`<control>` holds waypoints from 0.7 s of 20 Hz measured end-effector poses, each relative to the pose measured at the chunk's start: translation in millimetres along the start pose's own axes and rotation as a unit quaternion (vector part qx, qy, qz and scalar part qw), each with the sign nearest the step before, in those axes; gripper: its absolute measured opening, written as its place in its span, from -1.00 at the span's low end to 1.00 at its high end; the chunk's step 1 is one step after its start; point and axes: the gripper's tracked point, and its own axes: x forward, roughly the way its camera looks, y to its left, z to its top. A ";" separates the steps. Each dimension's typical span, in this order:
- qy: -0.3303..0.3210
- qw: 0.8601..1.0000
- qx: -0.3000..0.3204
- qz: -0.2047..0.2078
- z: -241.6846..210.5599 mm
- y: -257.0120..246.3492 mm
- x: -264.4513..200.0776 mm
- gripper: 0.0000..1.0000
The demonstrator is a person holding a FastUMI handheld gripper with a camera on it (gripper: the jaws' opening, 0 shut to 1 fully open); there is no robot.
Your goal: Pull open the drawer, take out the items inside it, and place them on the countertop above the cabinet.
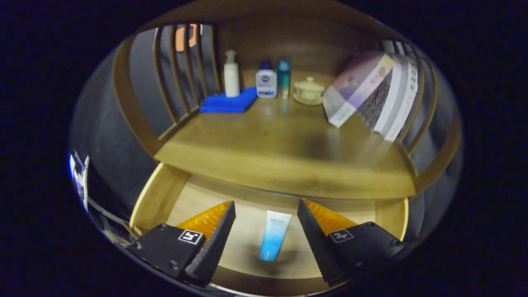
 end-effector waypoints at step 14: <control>0.209 0.977 0.003 -0.035 -74.2 -18.2 40.8 0.68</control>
